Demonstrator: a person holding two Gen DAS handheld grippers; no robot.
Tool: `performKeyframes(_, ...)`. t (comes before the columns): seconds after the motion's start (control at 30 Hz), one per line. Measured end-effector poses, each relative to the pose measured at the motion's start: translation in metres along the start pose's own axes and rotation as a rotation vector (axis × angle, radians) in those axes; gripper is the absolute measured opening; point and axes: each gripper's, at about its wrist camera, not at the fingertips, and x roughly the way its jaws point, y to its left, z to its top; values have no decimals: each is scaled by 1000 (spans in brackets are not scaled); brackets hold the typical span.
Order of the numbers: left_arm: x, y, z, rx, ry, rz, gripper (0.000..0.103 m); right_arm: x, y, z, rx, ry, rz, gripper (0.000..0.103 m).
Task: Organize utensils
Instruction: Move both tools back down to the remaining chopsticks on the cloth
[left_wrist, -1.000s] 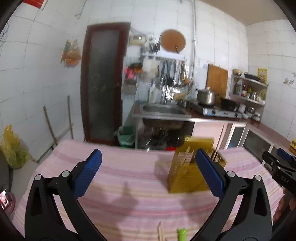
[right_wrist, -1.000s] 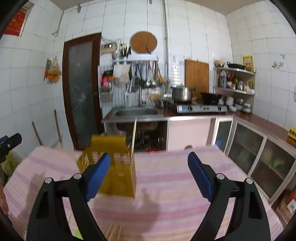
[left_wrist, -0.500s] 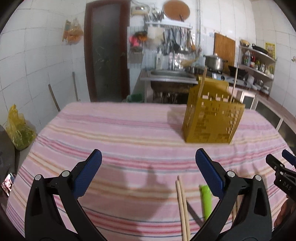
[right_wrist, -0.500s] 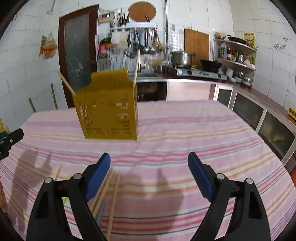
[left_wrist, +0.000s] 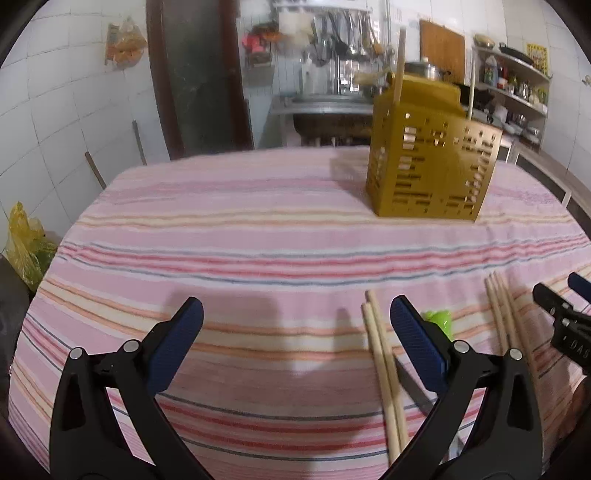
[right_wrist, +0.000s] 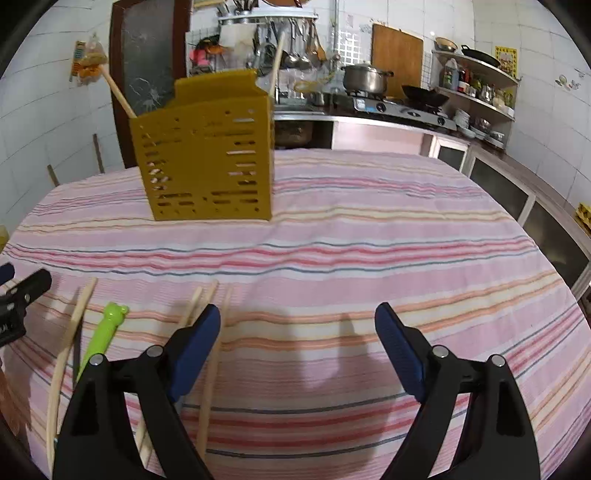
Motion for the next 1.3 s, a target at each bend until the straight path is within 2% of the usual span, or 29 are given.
performKeyframes(0.17,20,-2,-6,-12,95,-8,98,9,-7,-2,38,53,10,84)
performKeyframes(0.33,28,-4,-12,-9,134,-8,98,13,-1,-4,16,71,25,84)
performKeyframes(0.53,30,-5,-14,-4,145,-12,98,12,10,-4,-33,66,35,84)
performKeyframes(0.8,26,-8,-16,9,140,-13,98,16,7,-4,-8,88,49,84)
performKeyframes(1.0,32,-3,-17,-16,175,-25,98,16,9,-4,-17,93,46,84)
performKeyframes(1.3,32,-13,-16,29,167,-5,98,17,17,-4,-53,112,24,84)
